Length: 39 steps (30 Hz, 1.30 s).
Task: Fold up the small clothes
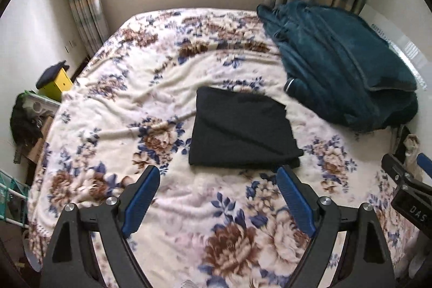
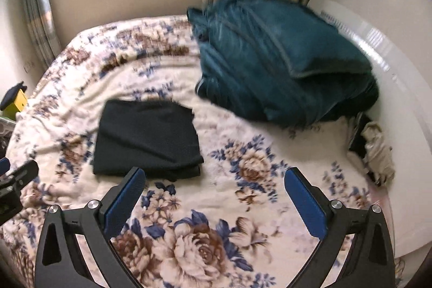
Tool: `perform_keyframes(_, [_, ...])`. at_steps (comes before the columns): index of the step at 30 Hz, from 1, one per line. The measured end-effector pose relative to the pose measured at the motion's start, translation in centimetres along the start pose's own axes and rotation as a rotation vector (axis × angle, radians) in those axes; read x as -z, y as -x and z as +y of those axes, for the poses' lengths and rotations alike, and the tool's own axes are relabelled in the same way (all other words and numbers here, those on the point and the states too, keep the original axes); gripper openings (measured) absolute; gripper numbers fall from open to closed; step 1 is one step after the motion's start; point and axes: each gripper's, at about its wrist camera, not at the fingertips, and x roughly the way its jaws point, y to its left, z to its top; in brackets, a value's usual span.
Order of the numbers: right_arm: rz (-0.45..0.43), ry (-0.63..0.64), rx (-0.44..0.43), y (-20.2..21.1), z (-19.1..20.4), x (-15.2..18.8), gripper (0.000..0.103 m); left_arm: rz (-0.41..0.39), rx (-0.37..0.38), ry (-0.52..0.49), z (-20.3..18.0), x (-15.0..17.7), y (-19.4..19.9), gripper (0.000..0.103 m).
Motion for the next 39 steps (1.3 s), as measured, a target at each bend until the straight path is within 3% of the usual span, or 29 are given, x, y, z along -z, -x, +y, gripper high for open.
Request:
perform_keyframes(5, [-0.076,0.008,-0.02,9.1,-1.4,-0.5,0.103,-0.064,0.007,-0.024,-1.0,0.3,8.2,0.088])
perform_keyframes(11, [-0.17,0.022,-0.043,19.2,-2.8,-0.7,0.103,-0.122,-0.003,-0.042,-2.1,1.4,15.3,0.088])
perform_keyframes(20, [-0.241,0.016,-0.076,29.2,-5.1,-0.2,0.103,-0.186,-0.006,-0.028,-3.0,2.6,23.3,0.088])
perform_keyframes(30, [-0.267,0.012,-0.083,34.3,-7.2,0.8,0.103,-0.227,-0.007,-0.022,-3.7,3.4,26.9,0.088])
perform_keyframes(33, [-0.265,0.013,-0.091,34.7,-7.7,0.8,0.103,-0.236,-0.001,-0.022,-3.7,3.4,27.3,0.103])
perform_keyframes(39, [-0.261,0.019,-0.109,35.0,-8.1,0.9,0.103,-0.26,-0.02,-0.02,-4.0,3.7,28.0,0.103])
